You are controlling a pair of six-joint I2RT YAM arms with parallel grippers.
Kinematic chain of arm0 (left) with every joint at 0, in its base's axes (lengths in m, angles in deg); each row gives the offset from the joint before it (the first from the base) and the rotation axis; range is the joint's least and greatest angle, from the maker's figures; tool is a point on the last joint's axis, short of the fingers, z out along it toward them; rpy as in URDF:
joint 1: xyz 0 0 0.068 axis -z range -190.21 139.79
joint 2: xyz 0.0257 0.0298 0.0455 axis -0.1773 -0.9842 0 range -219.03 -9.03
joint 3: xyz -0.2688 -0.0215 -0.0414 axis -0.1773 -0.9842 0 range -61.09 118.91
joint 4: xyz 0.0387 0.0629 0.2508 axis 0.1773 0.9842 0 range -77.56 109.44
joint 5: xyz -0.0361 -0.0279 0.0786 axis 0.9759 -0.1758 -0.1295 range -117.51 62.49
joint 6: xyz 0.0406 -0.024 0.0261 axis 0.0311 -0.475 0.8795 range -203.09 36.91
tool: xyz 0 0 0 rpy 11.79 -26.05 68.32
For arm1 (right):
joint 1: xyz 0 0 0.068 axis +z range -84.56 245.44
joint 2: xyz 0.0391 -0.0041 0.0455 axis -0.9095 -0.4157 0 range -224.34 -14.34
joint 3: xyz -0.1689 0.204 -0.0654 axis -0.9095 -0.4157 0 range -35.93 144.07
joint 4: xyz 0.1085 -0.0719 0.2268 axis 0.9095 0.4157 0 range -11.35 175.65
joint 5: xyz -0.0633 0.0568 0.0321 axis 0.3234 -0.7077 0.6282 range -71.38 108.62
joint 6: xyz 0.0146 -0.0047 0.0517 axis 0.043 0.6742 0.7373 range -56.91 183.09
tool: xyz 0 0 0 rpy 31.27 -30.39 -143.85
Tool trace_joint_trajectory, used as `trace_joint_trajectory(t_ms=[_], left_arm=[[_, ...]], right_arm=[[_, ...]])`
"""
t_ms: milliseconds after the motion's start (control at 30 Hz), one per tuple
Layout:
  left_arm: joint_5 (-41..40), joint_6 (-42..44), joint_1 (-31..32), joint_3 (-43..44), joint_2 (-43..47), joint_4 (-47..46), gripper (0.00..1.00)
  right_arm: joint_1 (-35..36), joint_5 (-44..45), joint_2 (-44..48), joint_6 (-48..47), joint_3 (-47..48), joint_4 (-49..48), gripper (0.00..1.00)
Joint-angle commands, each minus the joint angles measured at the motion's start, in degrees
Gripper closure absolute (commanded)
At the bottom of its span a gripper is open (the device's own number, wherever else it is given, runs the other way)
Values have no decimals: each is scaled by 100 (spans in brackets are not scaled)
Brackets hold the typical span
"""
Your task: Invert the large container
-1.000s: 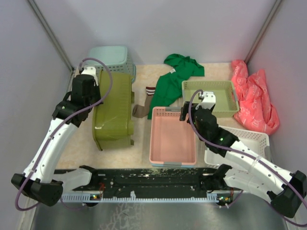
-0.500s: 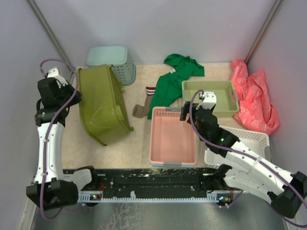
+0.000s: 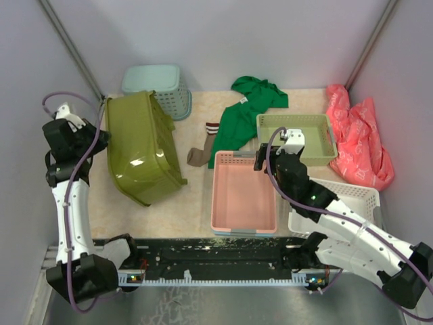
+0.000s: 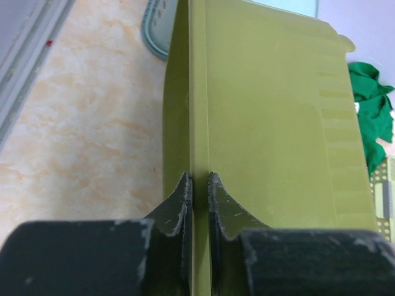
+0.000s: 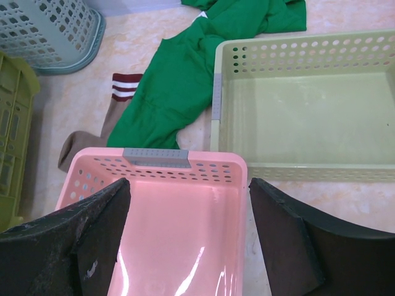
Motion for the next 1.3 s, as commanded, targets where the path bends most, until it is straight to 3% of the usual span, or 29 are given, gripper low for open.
trace_joint_trajectory(t_ms=[0,167,333,800,967,1067,1267], left_arm=[[-658,52,-32,-460,-96,1080,100],[-1719,161,-36,-754,-33,1163,100],[-2117,311,-32,-1052,51,979,100],[-2189,404,-33,-683,109,1265,100],[-1765,304,74,101,20,1751,86],[-1839,95,693,480,-57,1838,78],[-2766,-326,2842,1461,-871,2119,56]], right_arm=[[-30,-109,-77,-97,138,-394,21],[-30,-454,-306,-61,273,-469,21],[-30,-747,-517,39,363,-571,21],[-28,-1066,-777,88,515,-656,22],[-30,-1018,-716,98,489,-602,22],[-29,-980,-649,97,453,-575,22],[-30,-907,-641,228,482,-395,22]])
